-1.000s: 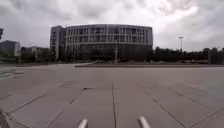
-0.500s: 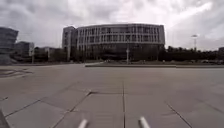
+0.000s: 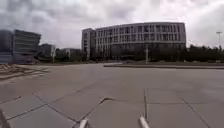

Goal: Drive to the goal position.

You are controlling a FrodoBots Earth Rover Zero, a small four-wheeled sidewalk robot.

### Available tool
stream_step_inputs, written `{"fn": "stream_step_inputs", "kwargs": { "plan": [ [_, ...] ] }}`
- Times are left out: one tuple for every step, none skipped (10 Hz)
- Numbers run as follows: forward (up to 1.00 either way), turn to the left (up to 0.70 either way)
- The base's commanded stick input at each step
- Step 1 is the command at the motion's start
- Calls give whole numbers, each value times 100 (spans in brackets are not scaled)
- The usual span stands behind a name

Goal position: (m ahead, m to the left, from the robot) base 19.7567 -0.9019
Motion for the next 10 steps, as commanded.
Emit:
{"fn": "stream_step_inputs", "kwargs": {
  "plan": [
    [70,0],
    [70,0],
    [70,0],
    [70,0],
    [70,0],
    [70,0],
    [70,0],
    [70,0],
    [70,0],
    [70,0]
  ]
}}
